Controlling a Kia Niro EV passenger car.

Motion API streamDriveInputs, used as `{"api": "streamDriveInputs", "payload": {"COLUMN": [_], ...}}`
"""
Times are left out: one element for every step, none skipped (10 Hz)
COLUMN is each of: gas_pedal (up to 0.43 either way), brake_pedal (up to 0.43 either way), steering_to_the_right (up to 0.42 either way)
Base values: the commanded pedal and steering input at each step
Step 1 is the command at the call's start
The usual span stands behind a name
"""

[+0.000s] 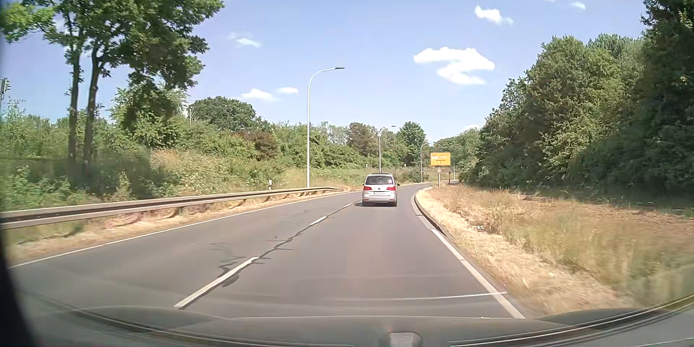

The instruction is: Follow the waypoints while adhering to traffic rules and regulations

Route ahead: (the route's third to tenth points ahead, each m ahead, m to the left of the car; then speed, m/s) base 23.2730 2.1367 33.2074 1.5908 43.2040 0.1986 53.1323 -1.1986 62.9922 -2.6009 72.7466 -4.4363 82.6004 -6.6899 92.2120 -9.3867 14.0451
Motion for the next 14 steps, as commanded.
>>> {"api": "streamDriveInputs", "payload": {"gas_pedal": [0.110,0.130,0.150,0.150,0.150,0.150,0.150,0.150,0.150,0.150,0.150,0.150,0.150,0.150], "brake_pedal": [0.030,0.030,0.030,0.030,0.030,0.030,0.030,0.030,0.030,0.030,0.030,0.030,0.030,0.030], "steering_to_the_right": [0.014,0.014,0.014,0.014,0.014,0.014,0.014,0.014,0.014,0.014,0.014,0.015,0.015,0.015]}}
